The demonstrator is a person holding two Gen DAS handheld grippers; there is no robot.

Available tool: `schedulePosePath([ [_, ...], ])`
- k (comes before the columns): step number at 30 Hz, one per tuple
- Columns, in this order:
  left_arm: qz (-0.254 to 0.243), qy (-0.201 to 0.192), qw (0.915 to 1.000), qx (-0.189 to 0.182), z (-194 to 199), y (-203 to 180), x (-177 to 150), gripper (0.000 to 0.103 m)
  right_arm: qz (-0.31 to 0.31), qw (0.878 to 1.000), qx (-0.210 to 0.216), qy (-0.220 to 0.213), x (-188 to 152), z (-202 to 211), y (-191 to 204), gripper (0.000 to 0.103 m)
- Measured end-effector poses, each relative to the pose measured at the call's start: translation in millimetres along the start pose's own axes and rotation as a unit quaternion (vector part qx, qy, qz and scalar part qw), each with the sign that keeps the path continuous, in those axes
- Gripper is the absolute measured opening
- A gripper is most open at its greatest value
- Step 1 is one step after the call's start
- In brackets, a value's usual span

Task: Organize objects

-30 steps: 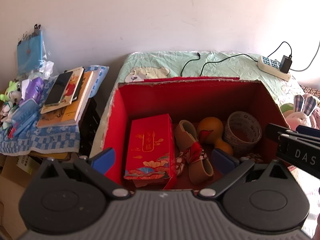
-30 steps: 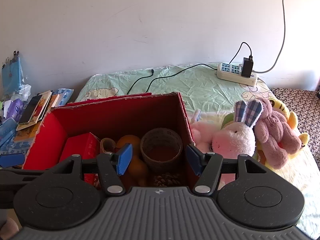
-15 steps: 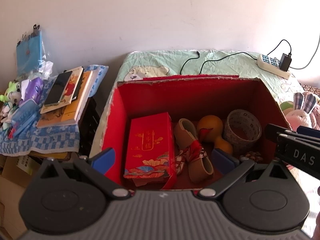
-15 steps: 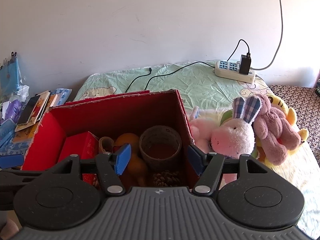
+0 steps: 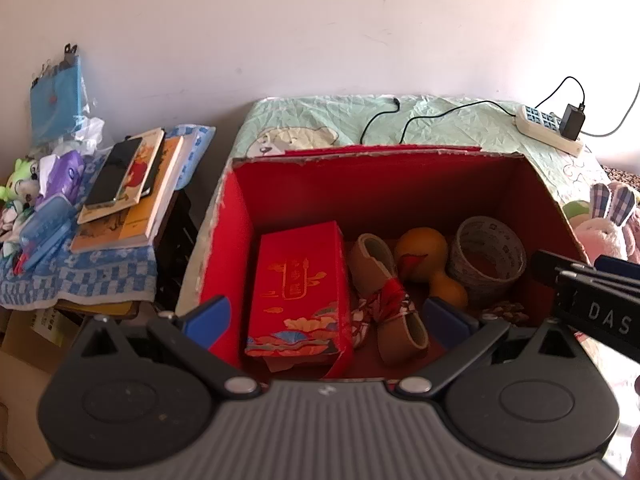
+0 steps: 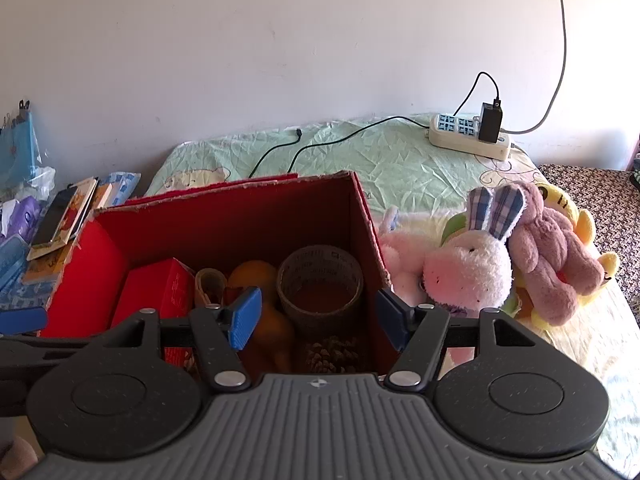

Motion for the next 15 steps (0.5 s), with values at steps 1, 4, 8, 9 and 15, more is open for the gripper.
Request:
schedulePosePath([
  [1,0.0,0.0,1.0,0.0,0.0,0.5,-0.1,0.102,0.0,1.0,0.0,0.0,-0.5,-0.1,0.3,0.066],
  [4,0.0,0.0,1.0,0.002,0.0,1.7,-0.2,0.102,-0.002,1.0,0.001,0.0,-1.3,-0.1,0.8,0.066],
  [8,-0.001,0.0,1.0,0.003,-1.0,3.2,-0.5,0.102,-0.003,1.0,0.003,0.001,-2.3,-1.0,1.2,0.066],
  [9,-0.001,0.001,1.0,0.003,-1.5,3.4,-0.7,0.102,-0.003,1.0,0.003,0.002,-2.7,-1.4,1.4,0.066],
  [15,-0.002,0.002,1.0,0.005,-2.2,3.2,-1.6,0.102,-0.005,1.0,0.001,0.006,-5.3,-2.3,2.2,0.066],
])
Point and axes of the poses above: each gripper's, at about its wrist camera, not at the fingertips, and z roughly against the way its jaws point, y to its left, x to its top, the point moved 2 cm from there along -z, roughly the way its jaws point, and after that the axes turned 13 degrees about y, right-handed, at the moved point
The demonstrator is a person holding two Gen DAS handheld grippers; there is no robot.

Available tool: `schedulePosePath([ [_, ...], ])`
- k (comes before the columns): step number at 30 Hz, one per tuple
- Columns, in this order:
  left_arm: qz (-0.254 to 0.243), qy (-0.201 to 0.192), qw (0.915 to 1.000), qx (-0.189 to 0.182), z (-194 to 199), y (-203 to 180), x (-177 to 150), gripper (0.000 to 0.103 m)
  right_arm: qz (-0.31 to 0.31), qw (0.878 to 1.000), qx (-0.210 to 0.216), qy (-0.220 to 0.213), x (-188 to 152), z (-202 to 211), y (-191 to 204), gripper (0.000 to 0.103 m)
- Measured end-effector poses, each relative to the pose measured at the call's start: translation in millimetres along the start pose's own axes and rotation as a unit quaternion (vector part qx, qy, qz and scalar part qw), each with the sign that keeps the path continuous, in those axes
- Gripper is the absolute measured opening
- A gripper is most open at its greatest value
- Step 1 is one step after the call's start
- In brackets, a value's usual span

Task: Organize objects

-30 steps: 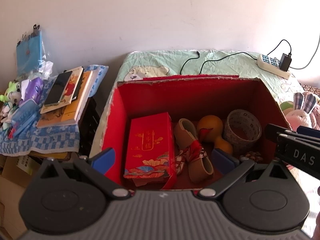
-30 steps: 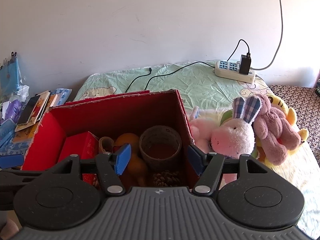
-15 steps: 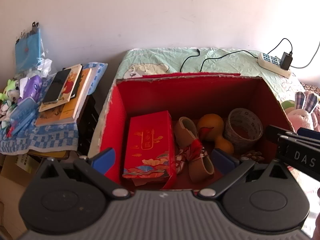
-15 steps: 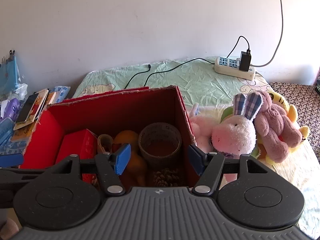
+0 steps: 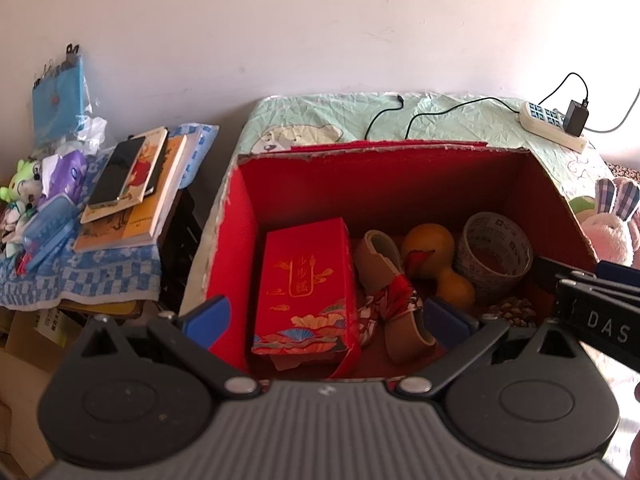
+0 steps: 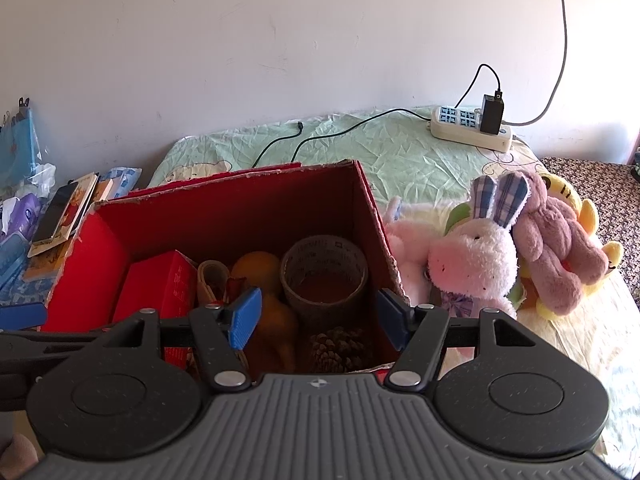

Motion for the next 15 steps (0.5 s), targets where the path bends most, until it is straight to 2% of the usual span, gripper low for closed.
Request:
schedulePosePath([
  [15,-0.004,0.0,1.0,-0.002,1.2,-0.7,-0.5,0.102,0.001,1.0,-0.004,-0.005,-1.6,3.8,-0.9,0.066],
])
Point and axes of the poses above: each gripper's, at about its wrist camera, not at the fingertips, and z roughly against the way its jaws point, y to its left, x to its top, the point moved 2 cm from there along -z, roughly the way its jaws point, and after that the axes turned 13 degrees about y, right-handed, at the moved point
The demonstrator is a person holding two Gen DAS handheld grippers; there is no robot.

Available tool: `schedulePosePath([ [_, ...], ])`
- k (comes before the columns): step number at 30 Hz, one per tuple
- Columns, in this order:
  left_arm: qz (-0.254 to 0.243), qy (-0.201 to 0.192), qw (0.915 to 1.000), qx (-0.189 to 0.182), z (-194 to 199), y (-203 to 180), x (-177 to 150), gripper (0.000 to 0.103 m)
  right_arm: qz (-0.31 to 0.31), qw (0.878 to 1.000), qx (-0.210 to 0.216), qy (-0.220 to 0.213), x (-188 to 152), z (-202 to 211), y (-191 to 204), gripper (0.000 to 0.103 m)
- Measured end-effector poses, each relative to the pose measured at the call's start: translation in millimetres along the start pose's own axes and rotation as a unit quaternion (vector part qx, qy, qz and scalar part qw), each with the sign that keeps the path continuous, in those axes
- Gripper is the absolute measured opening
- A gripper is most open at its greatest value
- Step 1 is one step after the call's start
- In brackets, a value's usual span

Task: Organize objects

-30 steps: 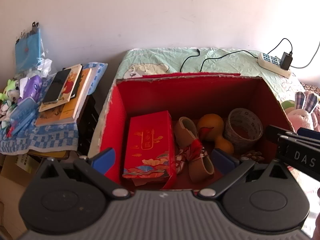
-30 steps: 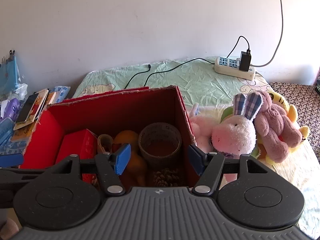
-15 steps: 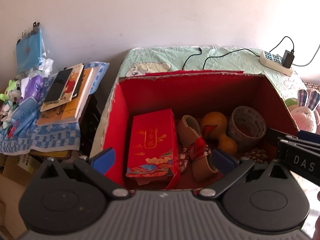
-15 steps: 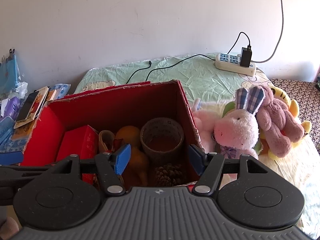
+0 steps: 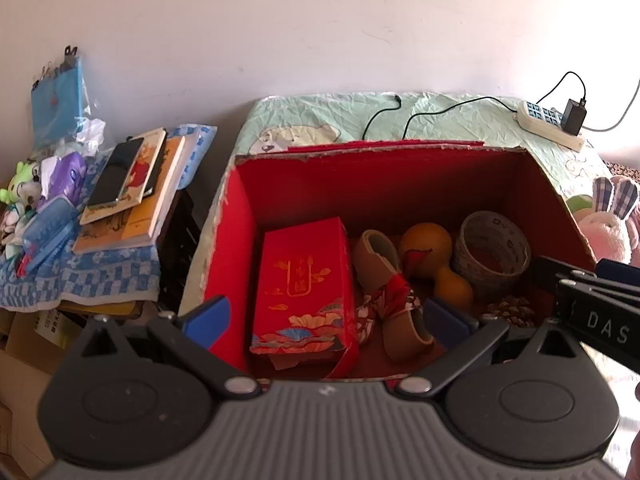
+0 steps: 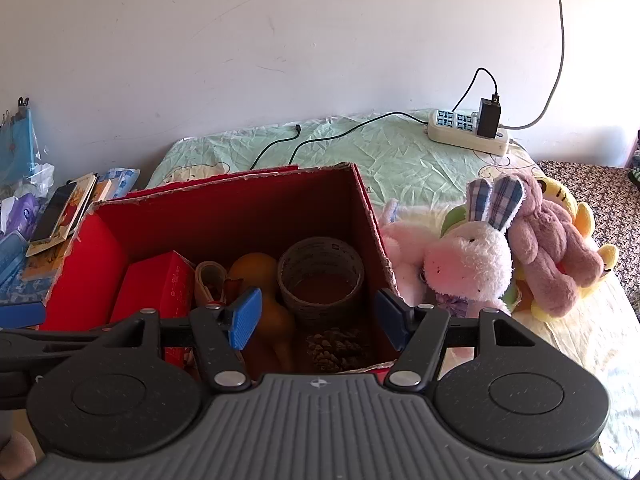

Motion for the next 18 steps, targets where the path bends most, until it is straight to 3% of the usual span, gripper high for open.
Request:
schedulePosePath([
  [18,0.001,-0.006,1.0,0.006,3.8,-0.2,1.0,0.103,0.002,1.0,0.001,-0.007,2.6,2.6,1.2,0.066],
])
Point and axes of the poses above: each gripper's, at about its wrist camera, not at the fingertips, and z roughly against the way its jaws point, y to its left, x to its top, the point moved 2 cm from there along -z, roughly the way its jaws point, and after that the axes turned 13 degrees about y, right-handed, at the moved point
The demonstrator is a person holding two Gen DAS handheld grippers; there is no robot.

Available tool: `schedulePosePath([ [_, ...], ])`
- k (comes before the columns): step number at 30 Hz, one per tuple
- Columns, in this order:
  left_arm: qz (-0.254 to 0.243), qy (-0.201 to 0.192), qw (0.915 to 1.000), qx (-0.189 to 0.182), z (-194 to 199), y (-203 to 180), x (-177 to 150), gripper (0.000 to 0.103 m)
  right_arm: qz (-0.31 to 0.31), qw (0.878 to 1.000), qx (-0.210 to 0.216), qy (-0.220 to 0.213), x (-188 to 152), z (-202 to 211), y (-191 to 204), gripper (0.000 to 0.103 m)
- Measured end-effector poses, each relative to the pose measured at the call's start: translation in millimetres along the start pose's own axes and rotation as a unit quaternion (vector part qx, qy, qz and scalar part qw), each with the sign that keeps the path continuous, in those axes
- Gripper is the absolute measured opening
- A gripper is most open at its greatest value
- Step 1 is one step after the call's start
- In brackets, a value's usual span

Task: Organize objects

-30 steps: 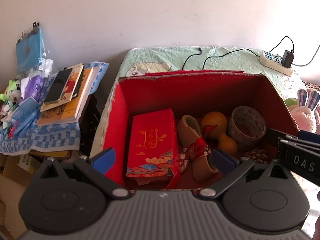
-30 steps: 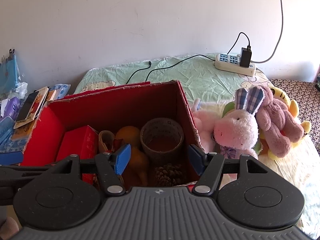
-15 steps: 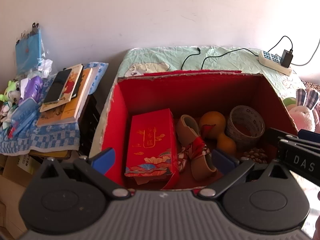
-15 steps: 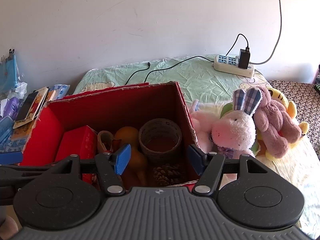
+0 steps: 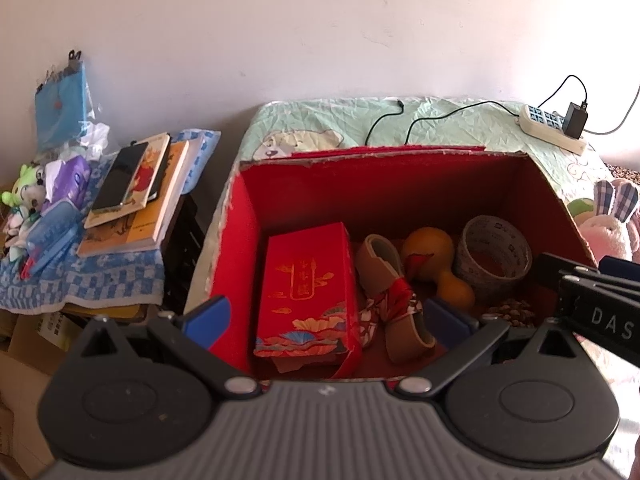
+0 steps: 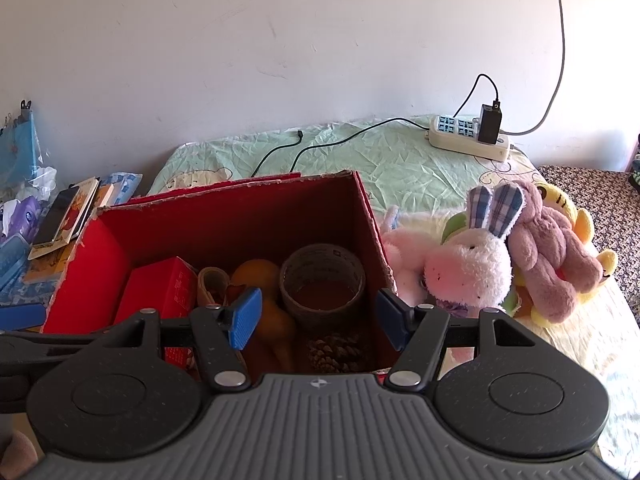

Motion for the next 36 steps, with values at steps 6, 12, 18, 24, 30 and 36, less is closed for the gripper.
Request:
schedulePosePath([
  [6,-0.001,0.0,1.0,0.004,-2,0,2,0.102,-0.002,1.0,-0.001,0.0,1,-1,0,0.066],
  [12,-0.004,-0.001,1.0,0.004,-3,-1,4,0.102,-0.005,1.0,-0.001,0.001,4,-3,0,0.066],
  [18,-0.005,0.003,1.0,0.002,-6,-1,6,0.102,-0.006,1.0,-0.002,0.004,6,-6,0,0.066],
  [24,-0.009,0.007,0.9999,0.0,-9,-2,7,0.102,-0.002,1.0,0.002,0.005,8,-9,1,0.066],
  [30,-0.012,0.007,0.9999,0.001,-9,-3,7,0.102,-0.001,1.0,0.003,0.006,9,-11,2,0.066],
  [36,-0.008,0.01,0.9999,0.001,-10,-3,6,0.103,0.0,1.0,0.003,0.006,9,-10,2,0.066],
])
Point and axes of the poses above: each gripper's, at about its wrist camera, not at the fingertips, and z roughly against the way its jaws point, y to its left, x to its top, the point moved 2 cm from there along -z, roughly the way its jaws point, and after that the axes turned 13 degrees about y, right-handed, at the moved point
